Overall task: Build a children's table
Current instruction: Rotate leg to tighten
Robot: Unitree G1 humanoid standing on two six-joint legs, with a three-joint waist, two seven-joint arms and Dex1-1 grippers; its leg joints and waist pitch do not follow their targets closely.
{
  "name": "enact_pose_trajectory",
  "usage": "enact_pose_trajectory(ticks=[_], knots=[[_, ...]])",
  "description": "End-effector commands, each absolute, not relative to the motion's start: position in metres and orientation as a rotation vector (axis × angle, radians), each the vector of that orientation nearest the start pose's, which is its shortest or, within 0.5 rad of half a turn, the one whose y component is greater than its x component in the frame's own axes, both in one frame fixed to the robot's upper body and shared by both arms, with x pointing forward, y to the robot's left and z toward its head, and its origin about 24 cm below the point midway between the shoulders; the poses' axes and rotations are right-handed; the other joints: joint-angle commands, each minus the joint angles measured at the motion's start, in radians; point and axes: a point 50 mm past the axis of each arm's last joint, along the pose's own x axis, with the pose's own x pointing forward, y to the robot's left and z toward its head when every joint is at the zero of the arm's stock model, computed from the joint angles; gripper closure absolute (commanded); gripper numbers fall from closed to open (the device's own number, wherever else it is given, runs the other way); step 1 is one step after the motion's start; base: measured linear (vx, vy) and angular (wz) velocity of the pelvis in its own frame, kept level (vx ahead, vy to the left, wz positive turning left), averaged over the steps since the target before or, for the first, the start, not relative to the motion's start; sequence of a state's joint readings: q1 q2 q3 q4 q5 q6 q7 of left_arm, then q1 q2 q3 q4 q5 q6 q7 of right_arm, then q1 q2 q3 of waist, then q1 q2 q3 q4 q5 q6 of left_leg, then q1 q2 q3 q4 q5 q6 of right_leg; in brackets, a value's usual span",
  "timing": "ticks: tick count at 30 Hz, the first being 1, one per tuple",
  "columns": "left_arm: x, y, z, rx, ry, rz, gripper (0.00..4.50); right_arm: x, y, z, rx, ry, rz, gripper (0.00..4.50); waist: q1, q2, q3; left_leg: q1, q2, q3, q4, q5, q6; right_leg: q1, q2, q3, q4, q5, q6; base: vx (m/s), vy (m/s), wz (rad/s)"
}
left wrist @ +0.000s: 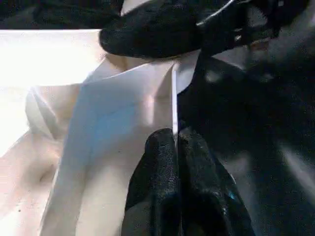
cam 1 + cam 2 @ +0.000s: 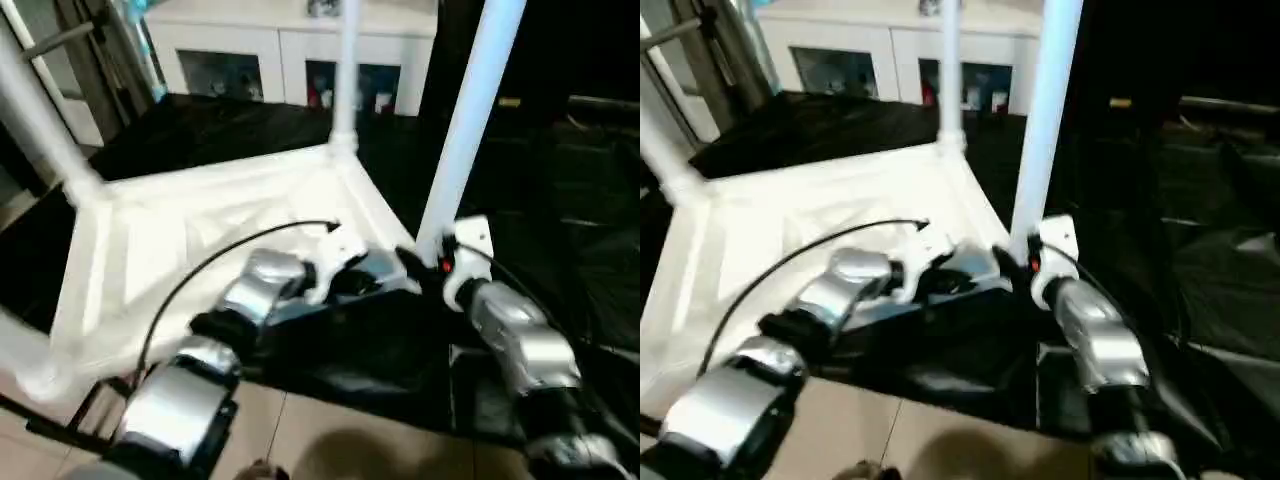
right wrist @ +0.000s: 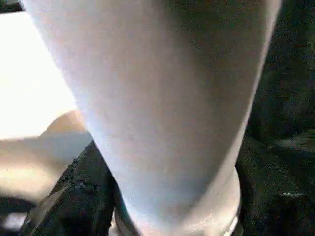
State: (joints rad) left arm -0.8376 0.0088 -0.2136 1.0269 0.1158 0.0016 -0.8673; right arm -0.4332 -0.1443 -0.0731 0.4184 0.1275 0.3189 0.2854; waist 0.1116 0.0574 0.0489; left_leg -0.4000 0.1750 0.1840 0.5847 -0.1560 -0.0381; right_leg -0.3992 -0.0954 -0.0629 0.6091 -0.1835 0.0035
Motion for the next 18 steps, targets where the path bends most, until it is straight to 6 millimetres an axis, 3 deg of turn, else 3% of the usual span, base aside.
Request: enact_pose_trajectory(ticks=[1,3,5,11,13,14,15,17,18], knots=[[0.346,0.009,0.074,0.275,0.231,-1.218,4.5,0.32,-0.147,0.012,0.061,0.449,0.254,1.78,-0.001,-0.016,-0.067,0.025,0.047,-0.025,-0.074,-0.286,0.006,0.038,-0.067,0.039,-0.09,-0.25,-0.189,0.0,0.0,0.0],[0.345,0.003,0.076,0.266,0.218,-1.232,4.5,0.323,-0.139,0.016,0.034,0.426,0.3,1.78,0.002,-0.015,-0.07,0.022,0.047,-0.023,-0.07,-0.247,0.033,0.041,-0.065,0.038,-0.085,-0.19,-0.199,0.0,0.0,0.0],[0.344,0.0,0.076,0.267,0.212,-1.243,4.5,0.324,-0.132,0.018,0.053,0.406,0.342,1.22,0.001,-0.015,-0.07,0.02,0.047,-0.022,-0.069,-0.233,0.046,0.044,-0.065,0.037,-0.082,-0.167,-0.206,0.0,0.0,0.0],[0.338,0.004,0.072,0.292,0.2,-1.334,4.5,0.322,-0.126,0.026,0.051,0.354,0.456,0.66,0.002,-0.017,-0.068,0.023,0.049,-0.023,-0.071,-0.261,0.049,0.045,-0.067,0.038,-0.086,-0.211,-0.203,0.0,0.0,0.0],[0.336,0.008,0.07,0.297,0.204,-1.368,4.5,0.319,-0.128,0.029,0.034,0.338,0.532,0.66,0.005,-0.016,-0.07,0.021,0.051,-0.023,-0.07,-0.239,0.059,0.048,-0.066,0.038,-0.083,-0.175,-0.204,0.0,0.0,0.0],[0.333,0.015,0.069,0.303,0.204,-1.42,4.5,0.31,-0.132,0.034,-0.001,0.315,0.666,0.66,0.006,-0.017,-0.07,0.019,0.051,-0.023,-0.068,-0.225,0.069,0.05,-0.066,0.037,-0.079,-0.144,-0.212,0.0,0.0,0.0],[0.333,0.015,0.069,0.303,0.204,-1.42,4.5,0.31,-0.132,0.034,-0.001,0.315,0.666,0.66,0.009,-0.019,-0.071,0.019,0.052,-0.022,-0.066,-0.216,0.077,0.053,-0.065,0.036,-0.077,-0.123,-0.215,0.0,0.0,0.0],[0.331,0.021,0.068,0.312,0.201,-1.461,4.5,0.304,-0.137,0.037,-0.01,0.308,0.744,0.66,0.009,-0.018,-0.071,0.015,0.052,-0.021,-0.063,-0.2,0.099,0.053,-0.065,0.035,-0.073,-0.088,-0.229,0.0,0.0,0.0],[0.329,0.025,0.067,0.323,0.202,-1.494,4.5,0.3,-0.142,0.04,-0.016,0.303,0.792,0.66,0.012,-0.017,-0.069,0.019,0.053,-0.019,-0.063,-0.213,0.102,0.048,-0.066,0.035,-0.077,-0.114,-0.235,0.0,0.0,0.0]])
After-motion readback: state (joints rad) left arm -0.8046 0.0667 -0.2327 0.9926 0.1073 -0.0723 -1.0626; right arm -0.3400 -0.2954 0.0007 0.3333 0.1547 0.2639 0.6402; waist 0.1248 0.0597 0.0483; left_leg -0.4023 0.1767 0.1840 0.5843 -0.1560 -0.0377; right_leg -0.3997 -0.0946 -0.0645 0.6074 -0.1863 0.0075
